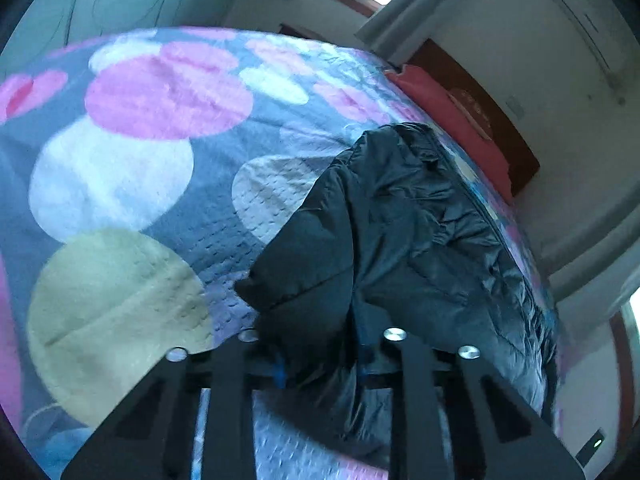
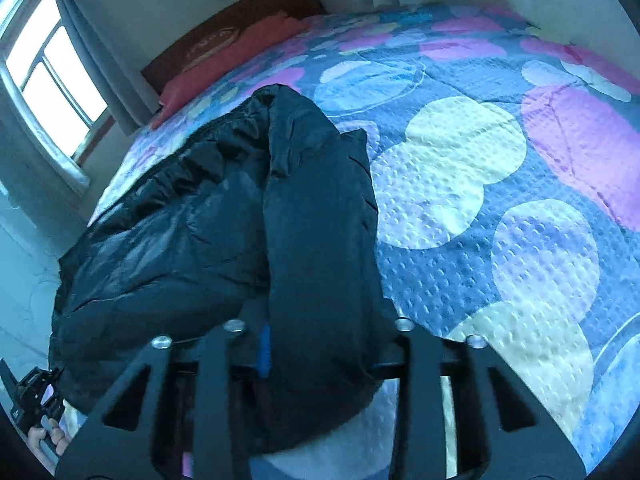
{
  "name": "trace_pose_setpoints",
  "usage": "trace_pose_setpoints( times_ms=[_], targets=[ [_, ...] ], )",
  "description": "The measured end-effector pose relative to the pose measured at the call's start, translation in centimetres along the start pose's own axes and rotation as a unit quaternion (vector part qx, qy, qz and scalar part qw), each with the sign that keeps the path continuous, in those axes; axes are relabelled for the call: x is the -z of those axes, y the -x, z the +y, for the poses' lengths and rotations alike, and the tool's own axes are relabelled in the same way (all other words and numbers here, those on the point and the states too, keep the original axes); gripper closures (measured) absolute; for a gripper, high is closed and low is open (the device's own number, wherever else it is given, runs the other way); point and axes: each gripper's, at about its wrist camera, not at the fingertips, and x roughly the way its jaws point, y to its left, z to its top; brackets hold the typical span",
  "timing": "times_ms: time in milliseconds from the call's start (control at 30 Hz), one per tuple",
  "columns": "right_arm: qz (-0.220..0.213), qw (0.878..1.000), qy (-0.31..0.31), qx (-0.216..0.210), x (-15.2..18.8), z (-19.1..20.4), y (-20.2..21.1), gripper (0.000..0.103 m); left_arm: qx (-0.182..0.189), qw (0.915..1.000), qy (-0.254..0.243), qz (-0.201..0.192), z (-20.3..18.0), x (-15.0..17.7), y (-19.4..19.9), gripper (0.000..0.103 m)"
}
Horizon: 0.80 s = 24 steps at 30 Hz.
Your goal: Fold large clothes
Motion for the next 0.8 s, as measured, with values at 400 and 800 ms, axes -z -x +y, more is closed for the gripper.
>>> trace_pose_setpoints(
  times_ms=[400, 800],
  targets=[
    [0.022, 0.999, -0.002, -0.029, 4.9, -2.0, 6.6, 0.077, 0.012, 0.9996, 0.010, 0.023, 3.9, 3.0, 7.6, 0.084],
    [0.037, 0.999, 0.016, -0.028, 10.9, -3.8, 12.1, 0.076, 0.009, 0.9993, 0.008, 0.036, 7.8, 7.5, 13.8, 0.084]
  ],
)
